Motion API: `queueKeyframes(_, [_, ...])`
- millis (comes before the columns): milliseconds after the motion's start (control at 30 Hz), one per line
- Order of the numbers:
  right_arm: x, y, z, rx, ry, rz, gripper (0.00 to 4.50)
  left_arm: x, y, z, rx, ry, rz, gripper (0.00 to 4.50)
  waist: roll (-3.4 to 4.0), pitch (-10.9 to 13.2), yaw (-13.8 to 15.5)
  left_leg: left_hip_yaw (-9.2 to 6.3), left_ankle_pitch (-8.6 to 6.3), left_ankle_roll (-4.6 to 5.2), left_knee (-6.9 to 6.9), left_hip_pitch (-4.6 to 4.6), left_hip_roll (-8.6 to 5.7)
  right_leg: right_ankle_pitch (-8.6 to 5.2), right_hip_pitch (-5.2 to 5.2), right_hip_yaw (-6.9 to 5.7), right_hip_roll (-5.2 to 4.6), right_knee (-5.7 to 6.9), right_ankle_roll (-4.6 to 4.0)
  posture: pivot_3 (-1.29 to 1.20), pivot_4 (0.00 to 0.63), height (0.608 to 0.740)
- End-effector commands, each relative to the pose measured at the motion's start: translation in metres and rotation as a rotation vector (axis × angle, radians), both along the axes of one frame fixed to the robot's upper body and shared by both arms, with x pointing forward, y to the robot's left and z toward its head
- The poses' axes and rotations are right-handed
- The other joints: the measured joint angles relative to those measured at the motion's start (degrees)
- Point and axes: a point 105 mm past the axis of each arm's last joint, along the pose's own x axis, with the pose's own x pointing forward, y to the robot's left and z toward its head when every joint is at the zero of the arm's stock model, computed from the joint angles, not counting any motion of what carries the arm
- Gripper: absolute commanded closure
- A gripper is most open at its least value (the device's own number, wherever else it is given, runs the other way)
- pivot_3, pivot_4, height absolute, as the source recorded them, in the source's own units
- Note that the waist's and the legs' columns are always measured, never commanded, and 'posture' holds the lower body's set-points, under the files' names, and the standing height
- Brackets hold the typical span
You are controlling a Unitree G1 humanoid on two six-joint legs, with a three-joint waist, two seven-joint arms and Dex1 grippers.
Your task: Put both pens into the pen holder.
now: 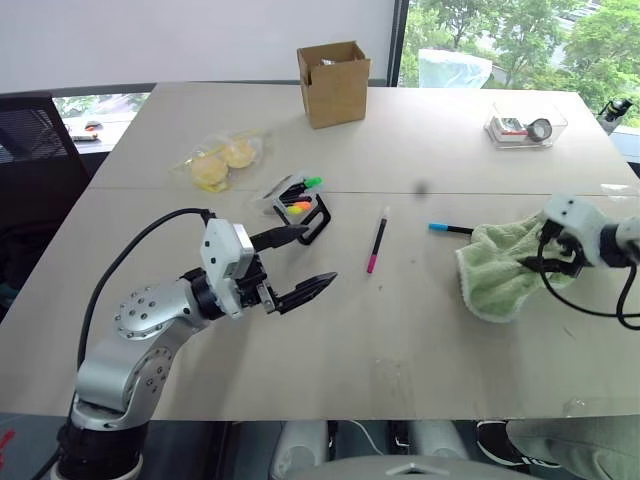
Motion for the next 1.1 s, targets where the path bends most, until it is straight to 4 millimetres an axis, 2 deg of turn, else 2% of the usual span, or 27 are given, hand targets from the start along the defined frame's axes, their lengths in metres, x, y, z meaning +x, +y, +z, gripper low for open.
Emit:
queueKeyframes(33, [-0.005, -0.033, -0.006, -0.11, 0.006, -0.09, 2.67, -0.001, -0.003, 0.008, -0.003, -0.041, -0.021, 0.0, -0.07, -0.06, -0.04, 0.01, 0.0, 0.0, 0.01, 0.06, 0.0, 0.01, 0.06, 0.01, 0.0, 0.0, 0.01, 0.0, 0.15, 0.74])
queueKeyframes(100, [-0.006, -0.054, 0.002, -0.188, -0.032, -0.143, 3.46, -0.002, -0.004, 0.008, -0.004, -0.04, -0.021, 0.0, -0.09, -0.07, 0.05, 0.0, -0.01, 0.01, 0.04, 0.06, 0.0, 0.02, 0.08, 0.01, 0.0, 0.0, 0.04, 0.0, 0.15, 0.74])
queueKeyframes(167, [-0.007, -0.063, 0.008, -0.217, -0.057, -0.167, 4.43, -0.002, -0.004, 0.008, -0.006, -0.039, -0.021, 0.0, -0.09, -0.07, 0.3, 0.01, -0.03, 0.05, 0.1, 0.03, -0.04, 0.02, 0.09, 0.01, -0.05, 0.0, 0.04, 0.0, 0.15, 0.74])
queueKeyframes(367, [-0.017, -0.105, 0.056, -0.313, -0.23, -0.342, 4.48, -0.002, -0.005, 0.007, -0.013, -0.036, -0.017, 0.0, 0.02, -0.02, -0.11, 0.06, -0.06, 0.09, 0.13, -0.03, -0.05, 0.1, 0.05, 0.04, -0.08, -0.02, 0.2, 0.0, 0.15, 0.74])
queueKeyframes(433, [-0.024, -0.117, 0.064, -0.364, -0.249, -0.376, 4.48, -0.002, -0.006, 0.007, -0.014, -0.035, -0.019, 0.0, 0.08, -0.03, -0.22, 0.09, -0.06, 0.09, 0.1, -0.01, -0.02, 0.09, 0.03, 0.07, -0.05, -0.02, 0.21, 0.0, 0.15, 0.74])
queueKeyframes(467, [-0.026, -0.116, 0.065, -0.338, -0.248, -0.385, 4.48, -0.001, -0.007, 0.006, -0.016, -0.033, -0.021, 0.0, 0.08, -0.04, -0.2, 0.09, -0.06, 0.09, 0.08, 0.0, -0.01, 0.09, 0.03, 0.06, -0.03, -0.02, 0.21, 0.0, 0.15, 0.74])
queueKeyframes(567, [-0.03, -0.085, 0.055, -0.149, -0.205, -0.325, 4.48, 0.001, -0.009, 0.006, -0.016, -0.033, -0.034, 0.0, 0.06, -0.04, -0.35, 0.07, -0.07, 0.1, 0.06, 0.05, 0.05, 0.09, 0.04, 0.06, 0.06, -0.02, 0.21, 0.0, 0.15, 0.74])
queueKeyframes(633, [-0.038, -0.08, 0.051, -0.145, -0.172, -0.279, 4.48, 0.003, -0.01, 0.007, -0.016, -0.037, -0.037, 0.0, 0.07, -0.04, -0.38, 0.06, -0.08, 0.11, 0.07, 0.08, 0.09, 0.1, 0.06, 0.09, 0.12, 0.0, 0.21, 0.0, 0.15, 0.74])
queueKeyframes(667, [-0.043, -0.079, 0.051, -0.141, -0.158, -0.266, 3.9, 0.004, -0.01, 0.007, -0.016, -0.038, -0.037, 0.0, 0.09, -0.04, -0.32, 0.06, -0.08, 0.12, 0.06, 0.08, 0.08, 0.1, 0.06, 0.09, 0.11, 0.02, 0.22, 0.0, 0.15, 0.74])
queueKeyframes(733, [-0.048, -0.081, 0.055, -0.133, -0.166, -0.279, 3.47, 0.005, -0.01, 0.008, -0.017, -0.039, -0.037, 0.0, 0.12, -0.06, -0.09, 0.07, -0.09, 0.13, 0.07, 0.08, 0.05, 0.1, 0.06, 0.1, 0.09, 0.02, 0.22, 0.0, 0.15, 0.74])
queueKeyframes(767, [-0.05, -0.083, 0.058, -0.14, -0.174, -0.283, 3.01, 0.005, -0.01, 0.007, -0.017, -0.039, -0.038, 0.0, 0.12, -0.06, -0.07, 0.08, -0.09, 0.14, 0.08, 0.08, 0.04, 0.1, 0.06, 0.11, 0.07, 0.02, 0.22, 0.0, 0.15, 0.74])
queueKeyframes(800, [-0.051, -0.084, 0.063, -0.144, -0.187, -0.287, 2.31, 0.005, -0.01, 0.007, -0.016, -0.037, -0.039, 0.0, 0.12, -0.06, -0.12, 0.11, -0.09, 0.14, 0.08, 0.05, 0.01, 0.1, 0.05, 0.14, 0.05, 0.02, 0.23, 0.0, 0.15, 0.74])
queueKeyframes(867, [-0.052, -0.083, 0.073, -0.117, -0.218, -0.292, 1.61, 0.004, -0.009, 0.006, -0.014, -0.035, -0.04, 0.0, 0.12, -0.06, -0.12, 0.14, -0.09, 0.14, 0.1, 0.04, 0.0, 0.11, 0.05, 0.18, 0.04, 0.0, 0.23, 0.0, 0.15, 0.74])
queueKeyframes(967, [-0.041, -0.067, 0.104, 0.043, -0.363, -0.295, 0.17, 0.004, -0.009, 0.006, -0.014, -0.034, -0.038, 0.0, 0.12, -0.06, -0.4, 0.14, -0.09, 0.14, 0.1, 0.06, 0.01, 0.11, 0.05, 0.18, 0.06, 0.0, 0.24, 0.0, 0.15, 0.74])
queueKeyframes(1033, [-0.033, -0.048, 0.122, 0.17, -0.44, -0.259, 0.04, 0.004, -0.01, 0.006, -0.014, -0.034, -0.036, 0.0, 0.11, -0.05, -0.77, 0.16, -0.09, 0.14, 0.1, 0.12, 0.03, 0.12, 0.06, 0.22, 0.11, 0.01, 0.25, 0.0, 0.15, 0.74])
queueKeyframes(1100, [-0.029, -0.018, 0.127, 0.257, -0.443, -0.147, 0.04, 0.004, -0.009, 0.006, -0.015, -0.035, -0.033, 0.0, 0.08, -0.06, -0.94, 0.1, -0.09, 0.14, 0.08, 0.14, 0.04, 0.13, 0.07, 0.19, 0.13, 0.02, 0.27, 0.0, 0.15, 0.74])
